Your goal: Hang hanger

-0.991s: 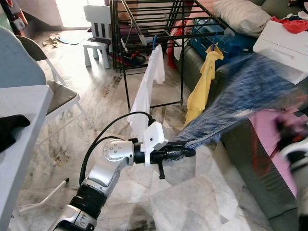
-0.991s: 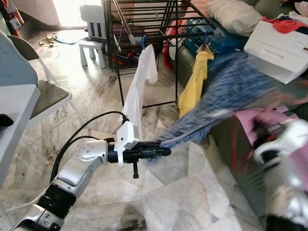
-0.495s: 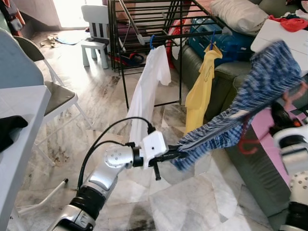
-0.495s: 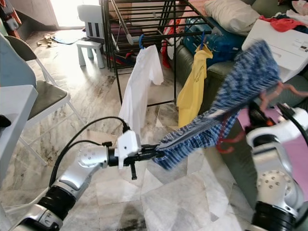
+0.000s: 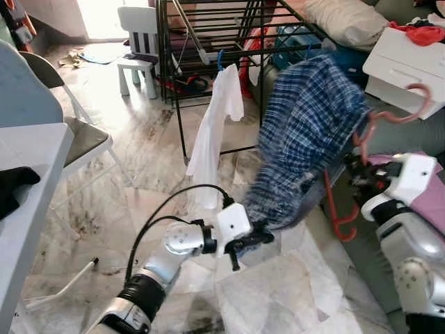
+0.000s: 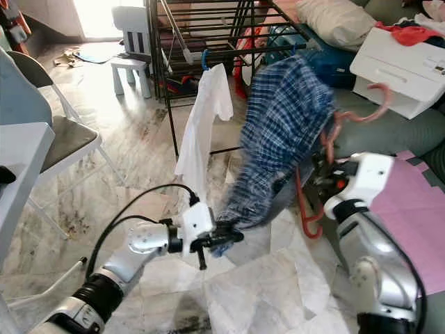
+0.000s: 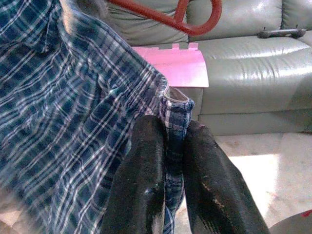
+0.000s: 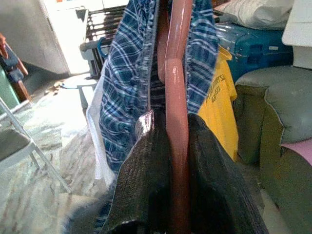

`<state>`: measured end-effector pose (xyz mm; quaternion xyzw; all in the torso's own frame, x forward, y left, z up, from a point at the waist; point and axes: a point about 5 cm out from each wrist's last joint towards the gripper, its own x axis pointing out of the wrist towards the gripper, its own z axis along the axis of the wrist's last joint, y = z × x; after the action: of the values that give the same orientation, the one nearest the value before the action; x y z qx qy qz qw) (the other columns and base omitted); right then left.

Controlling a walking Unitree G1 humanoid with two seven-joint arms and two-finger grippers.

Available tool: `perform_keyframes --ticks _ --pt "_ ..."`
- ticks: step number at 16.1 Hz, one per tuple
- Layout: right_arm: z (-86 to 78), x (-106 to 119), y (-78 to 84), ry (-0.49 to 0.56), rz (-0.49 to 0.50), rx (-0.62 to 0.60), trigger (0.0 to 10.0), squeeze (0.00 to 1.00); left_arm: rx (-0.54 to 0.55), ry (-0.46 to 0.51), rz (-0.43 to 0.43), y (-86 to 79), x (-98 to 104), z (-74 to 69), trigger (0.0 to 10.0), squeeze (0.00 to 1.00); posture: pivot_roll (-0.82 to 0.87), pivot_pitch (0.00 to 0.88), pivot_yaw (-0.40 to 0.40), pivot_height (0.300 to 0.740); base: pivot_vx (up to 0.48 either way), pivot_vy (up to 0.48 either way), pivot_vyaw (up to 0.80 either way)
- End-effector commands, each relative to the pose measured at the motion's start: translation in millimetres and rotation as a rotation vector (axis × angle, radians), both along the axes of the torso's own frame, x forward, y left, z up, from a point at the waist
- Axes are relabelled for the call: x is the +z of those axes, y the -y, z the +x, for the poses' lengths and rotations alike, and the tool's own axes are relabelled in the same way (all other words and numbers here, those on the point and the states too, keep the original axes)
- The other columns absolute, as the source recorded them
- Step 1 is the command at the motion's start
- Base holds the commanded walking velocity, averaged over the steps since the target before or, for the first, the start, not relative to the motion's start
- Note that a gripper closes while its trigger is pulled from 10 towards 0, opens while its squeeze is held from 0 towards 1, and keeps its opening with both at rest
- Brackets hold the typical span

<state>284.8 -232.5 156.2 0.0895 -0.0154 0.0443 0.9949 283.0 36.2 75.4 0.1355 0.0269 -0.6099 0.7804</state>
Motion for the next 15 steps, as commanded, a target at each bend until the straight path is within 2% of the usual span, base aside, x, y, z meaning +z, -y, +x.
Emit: perform_keyframes --ticks 1,6,8,11,12,13,15 --pt "-2.5 10.5 -2.5 0.070 -0.041 0.013 10.0 0.00 -0.023 0.025 0.018 1.8 -0.4 -1.0 10.0 1.00 0.05 0.000 -0.067 0.740 0.000 0.000 0.00" --pt "-5.6 0.9 1.9 0.098 -0.109 -0.030 10.0 0.00 0.000 -0.006 -0.038 0.2 2.0 1.0 10.0 1.00 0.05 0.000 -0.068 0.740 0.000 0.000 0.00" --pt "-6.5 -1.9 -2.7 0.103 -0.157 0.006 10.0 0.00 0.018 0.013 -0.043 -6.5 3.9 2.8 10.0 1.00 0.05 0.000 -0.068 0.740 0.000 0.000 0.00" --pt "-22.2 -13.5 -7.7 0.061 -0.191 0.147 10.0 0.00 0.116 0.106 -0.065 -24.1 18.9 18.2 10.0 1.00 0.06 0.000 -0.073 0.740 0.000 0.000 0.00" --pt "-34.0 -20.7 -4.3 0.032 -0.222 0.202 10.0 0.00 0.159 0.162 -0.058 -35.7 28.0 27.6 10.0 1.00 0.06 0.000 -0.073 0.740 0.000 0.000 0.00" --pt "-36.3 -21.9 -4.0 0.026 -0.226 0.213 10.0 0.00 0.165 0.175 -0.056 -37.8 29.8 29.3 10.0 1.00 0.06 0.000 -0.072 0.740 0.000 0.000 0.00" --pt "-56.2 -33.9 -1.2 -0.024 -0.259 0.308 10.0 0.00 0.161 0.277 -0.010 -50.7 41.9 37.2 10.0 1.00 0.06 0.000 -0.070 0.740 0.000 0.000 0.00"
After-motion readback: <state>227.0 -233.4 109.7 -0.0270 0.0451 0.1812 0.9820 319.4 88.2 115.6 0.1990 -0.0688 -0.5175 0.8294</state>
